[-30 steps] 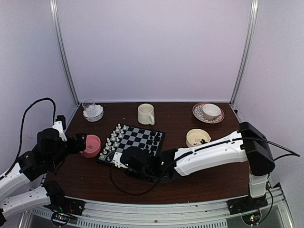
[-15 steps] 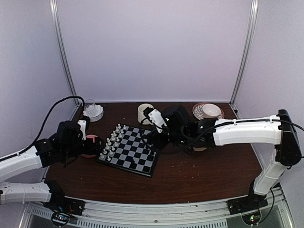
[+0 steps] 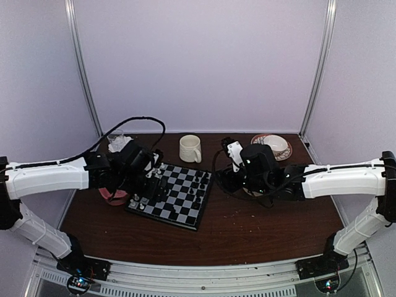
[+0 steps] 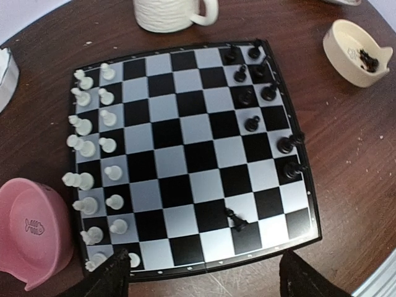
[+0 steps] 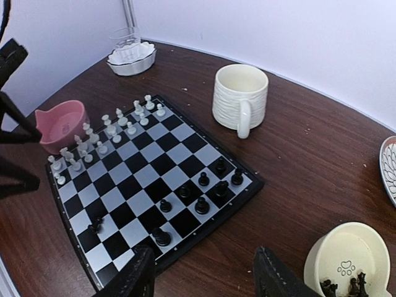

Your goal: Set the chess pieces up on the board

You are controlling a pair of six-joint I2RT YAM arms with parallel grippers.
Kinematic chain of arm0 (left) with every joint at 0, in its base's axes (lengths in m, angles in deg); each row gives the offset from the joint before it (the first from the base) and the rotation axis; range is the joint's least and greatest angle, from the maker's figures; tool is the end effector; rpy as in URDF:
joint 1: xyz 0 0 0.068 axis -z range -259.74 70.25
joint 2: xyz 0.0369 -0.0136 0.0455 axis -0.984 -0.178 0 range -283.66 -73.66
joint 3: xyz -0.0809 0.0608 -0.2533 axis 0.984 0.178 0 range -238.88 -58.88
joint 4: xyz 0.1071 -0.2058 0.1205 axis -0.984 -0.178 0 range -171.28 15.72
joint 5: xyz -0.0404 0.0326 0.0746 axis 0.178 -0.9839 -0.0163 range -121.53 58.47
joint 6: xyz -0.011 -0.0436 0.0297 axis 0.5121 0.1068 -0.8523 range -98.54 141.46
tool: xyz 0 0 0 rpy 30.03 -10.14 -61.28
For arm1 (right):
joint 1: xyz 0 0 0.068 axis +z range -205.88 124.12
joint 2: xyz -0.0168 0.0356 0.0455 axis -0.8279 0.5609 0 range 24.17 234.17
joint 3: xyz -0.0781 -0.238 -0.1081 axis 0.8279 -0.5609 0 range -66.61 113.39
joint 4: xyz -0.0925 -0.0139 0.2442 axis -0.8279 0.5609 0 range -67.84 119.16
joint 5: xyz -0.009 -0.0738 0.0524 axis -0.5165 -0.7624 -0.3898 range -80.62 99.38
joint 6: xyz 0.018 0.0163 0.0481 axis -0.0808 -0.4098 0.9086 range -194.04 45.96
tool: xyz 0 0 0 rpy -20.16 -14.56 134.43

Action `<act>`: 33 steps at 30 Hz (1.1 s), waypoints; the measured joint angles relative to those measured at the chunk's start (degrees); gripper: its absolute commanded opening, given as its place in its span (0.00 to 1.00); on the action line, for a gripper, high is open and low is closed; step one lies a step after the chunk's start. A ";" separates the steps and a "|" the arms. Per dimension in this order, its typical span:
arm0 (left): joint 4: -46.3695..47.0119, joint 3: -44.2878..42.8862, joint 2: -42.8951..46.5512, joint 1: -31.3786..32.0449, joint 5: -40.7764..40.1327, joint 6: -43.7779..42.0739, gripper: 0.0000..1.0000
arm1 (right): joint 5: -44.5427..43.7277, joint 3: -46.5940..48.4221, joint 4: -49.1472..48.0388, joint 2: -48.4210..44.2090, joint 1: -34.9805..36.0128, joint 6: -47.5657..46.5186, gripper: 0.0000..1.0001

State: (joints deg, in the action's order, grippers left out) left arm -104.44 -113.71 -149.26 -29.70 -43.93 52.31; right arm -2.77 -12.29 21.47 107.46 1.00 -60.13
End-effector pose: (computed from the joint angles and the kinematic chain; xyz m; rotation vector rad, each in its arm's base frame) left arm 0.1812 -0.2045 0.2540 0.3171 2.4450 -0.3636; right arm 0.1858 0.2710 0.2580 -0.6429 1.9966 0.5430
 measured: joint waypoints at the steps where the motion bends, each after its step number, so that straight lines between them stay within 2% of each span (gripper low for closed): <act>1: -0.68 -1.29 -1.64 1.36 -0.26 0.42 0.84 | -0.79 -0.52 -0.48 -0.24 -0.20 0.31 0.55; 6: -4.70 -6.34 -8.92 6.38 -1.16 3.19 0.86 | -4.35 -3.48 -1.95 -1.99 -0.94 1.97 0.55; 15: -7.54 -10.82 -19.32 6.78 -1.27 6.99 0.85 | -7.30 -6.49 -4.94 -7.08 -1.05 3.02 0.55; 22: -8.11 -14.34 -24.76 6.82 -1.33 8.20 0.69 | -7.56 -6.73 -5.29 -7.15 -1.27 3.04 0.55; 33: -10.40 -15.87 -27.93 6.93 -1.70 8.92 0.55 | -7.63 -7.13 -5.75 -7.17 -1.31 3.04 0.55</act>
State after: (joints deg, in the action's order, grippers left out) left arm -114.84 -129.58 -177.19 -22.77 -45.64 61.22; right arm -10.39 -19.41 15.72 100.29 -0.31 -57.09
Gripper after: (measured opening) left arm 0.576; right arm 0.552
